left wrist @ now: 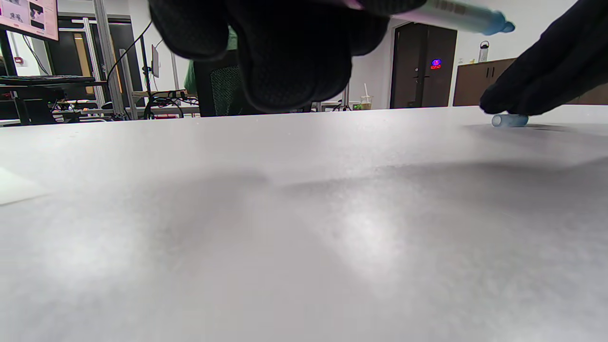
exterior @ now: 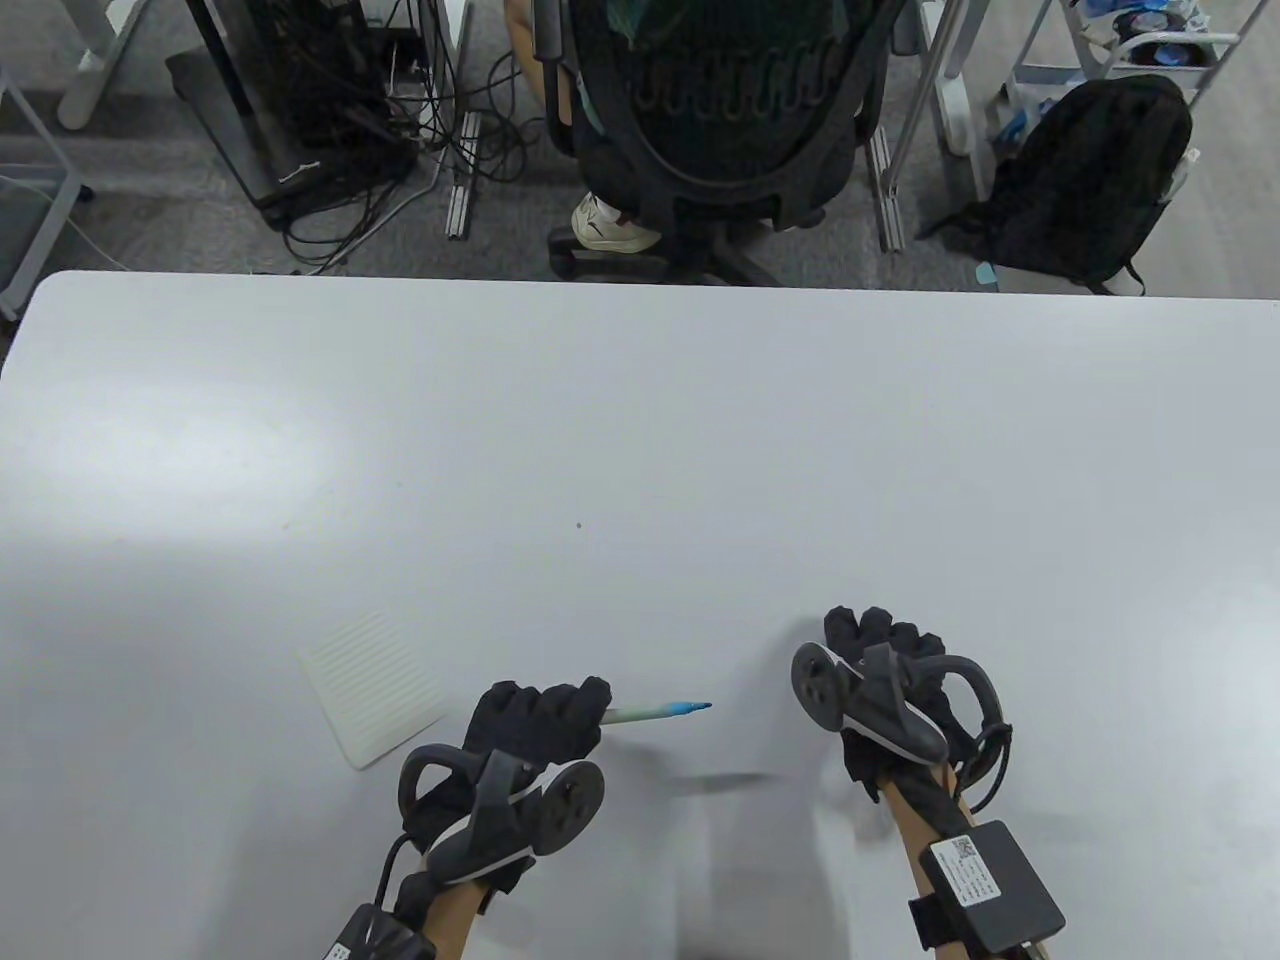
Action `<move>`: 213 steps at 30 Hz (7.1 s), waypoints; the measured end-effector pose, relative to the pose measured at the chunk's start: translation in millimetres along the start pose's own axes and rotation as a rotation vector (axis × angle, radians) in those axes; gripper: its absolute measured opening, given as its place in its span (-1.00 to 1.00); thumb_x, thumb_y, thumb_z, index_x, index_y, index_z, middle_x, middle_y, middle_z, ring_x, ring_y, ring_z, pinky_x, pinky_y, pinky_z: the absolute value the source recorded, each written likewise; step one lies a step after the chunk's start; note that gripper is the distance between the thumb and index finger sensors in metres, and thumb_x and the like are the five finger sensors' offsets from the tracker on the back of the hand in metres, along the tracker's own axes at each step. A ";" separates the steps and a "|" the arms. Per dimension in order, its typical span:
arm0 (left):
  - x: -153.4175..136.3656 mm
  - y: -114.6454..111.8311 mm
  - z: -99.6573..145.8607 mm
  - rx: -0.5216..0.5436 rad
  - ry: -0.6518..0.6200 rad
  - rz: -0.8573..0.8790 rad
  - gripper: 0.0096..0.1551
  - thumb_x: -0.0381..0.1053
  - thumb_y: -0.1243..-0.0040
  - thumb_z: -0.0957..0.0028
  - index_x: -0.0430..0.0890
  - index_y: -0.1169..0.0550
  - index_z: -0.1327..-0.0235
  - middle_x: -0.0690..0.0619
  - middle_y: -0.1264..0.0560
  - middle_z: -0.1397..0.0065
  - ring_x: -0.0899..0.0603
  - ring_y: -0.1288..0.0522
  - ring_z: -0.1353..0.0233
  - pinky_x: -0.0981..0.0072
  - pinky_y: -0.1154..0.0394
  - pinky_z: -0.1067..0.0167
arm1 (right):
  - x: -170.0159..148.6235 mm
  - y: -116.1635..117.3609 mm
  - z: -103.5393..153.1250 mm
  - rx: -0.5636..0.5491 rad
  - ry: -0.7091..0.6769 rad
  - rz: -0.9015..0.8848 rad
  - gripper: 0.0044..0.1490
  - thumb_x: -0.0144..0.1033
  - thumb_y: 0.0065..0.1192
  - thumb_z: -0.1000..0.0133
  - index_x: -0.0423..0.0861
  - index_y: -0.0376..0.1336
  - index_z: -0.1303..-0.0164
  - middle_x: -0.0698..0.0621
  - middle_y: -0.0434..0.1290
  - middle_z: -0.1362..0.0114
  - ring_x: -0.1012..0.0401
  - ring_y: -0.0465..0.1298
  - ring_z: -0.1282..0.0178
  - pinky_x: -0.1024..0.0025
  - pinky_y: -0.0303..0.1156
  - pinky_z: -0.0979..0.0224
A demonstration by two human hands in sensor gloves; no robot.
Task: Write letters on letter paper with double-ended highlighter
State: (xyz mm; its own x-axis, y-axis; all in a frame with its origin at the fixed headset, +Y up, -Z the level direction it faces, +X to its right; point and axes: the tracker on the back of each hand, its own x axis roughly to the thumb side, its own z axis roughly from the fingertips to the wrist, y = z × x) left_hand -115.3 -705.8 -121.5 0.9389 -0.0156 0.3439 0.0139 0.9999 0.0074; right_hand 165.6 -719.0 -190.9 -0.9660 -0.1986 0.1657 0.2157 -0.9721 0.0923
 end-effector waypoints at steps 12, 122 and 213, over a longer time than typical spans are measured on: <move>-2.2 -1.8 0.9 -0.013 0.018 0.104 -0.44 0.07 0.15 -0.26 0.11 -0.32 -0.57 0.17 -0.50 -0.48 0.03 -0.59 -0.35 -0.10 -0.40 -0.55 | 27.2 -20.0 49.4 -0.145 -0.084 -0.088 -0.28 -0.12 0.10 -0.21 -0.18 0.24 -0.55 -0.42 0.37 -0.52 -0.28 0.46 -0.38 -0.30 0.35 -0.38; -134.6 -32.3 9.6 -0.437 0.619 0.018 -0.10 0.20 -0.09 -0.21 -0.30 -0.24 -0.66 -0.40 -0.19 -0.64 -0.33 -0.36 -0.46 -0.41 -0.26 -0.44 | 35.0 -12.8 56.9 -0.350 -0.092 -0.134 -0.30 -0.03 -0.16 -0.26 -0.21 0.16 -0.48 -0.33 0.48 -0.16 -0.01 0.59 0.04 -0.08 0.52 -0.11; 23.6 -13.8 -47.8 -0.296 -0.040 -0.215 -0.46 0.08 -0.07 -0.26 0.26 -0.28 -0.52 0.01 -0.27 -0.69 -0.18 -0.31 -0.66 -0.25 -0.23 -0.60 | 26.6 -12.3 53.9 -0.352 -0.136 -0.204 -0.38 -0.08 -0.10 -0.25 -0.09 0.33 -0.40 -0.25 0.56 -0.13 0.01 0.65 0.07 -0.02 0.56 -0.10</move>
State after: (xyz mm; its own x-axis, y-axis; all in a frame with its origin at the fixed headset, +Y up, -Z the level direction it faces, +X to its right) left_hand -76.9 -719.9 -158.4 0.8895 -0.2198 0.4006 0.3141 0.9308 -0.1868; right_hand 145.0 -705.6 -134.7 -0.9511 -0.0023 0.3088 -0.0626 -0.9778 -0.1999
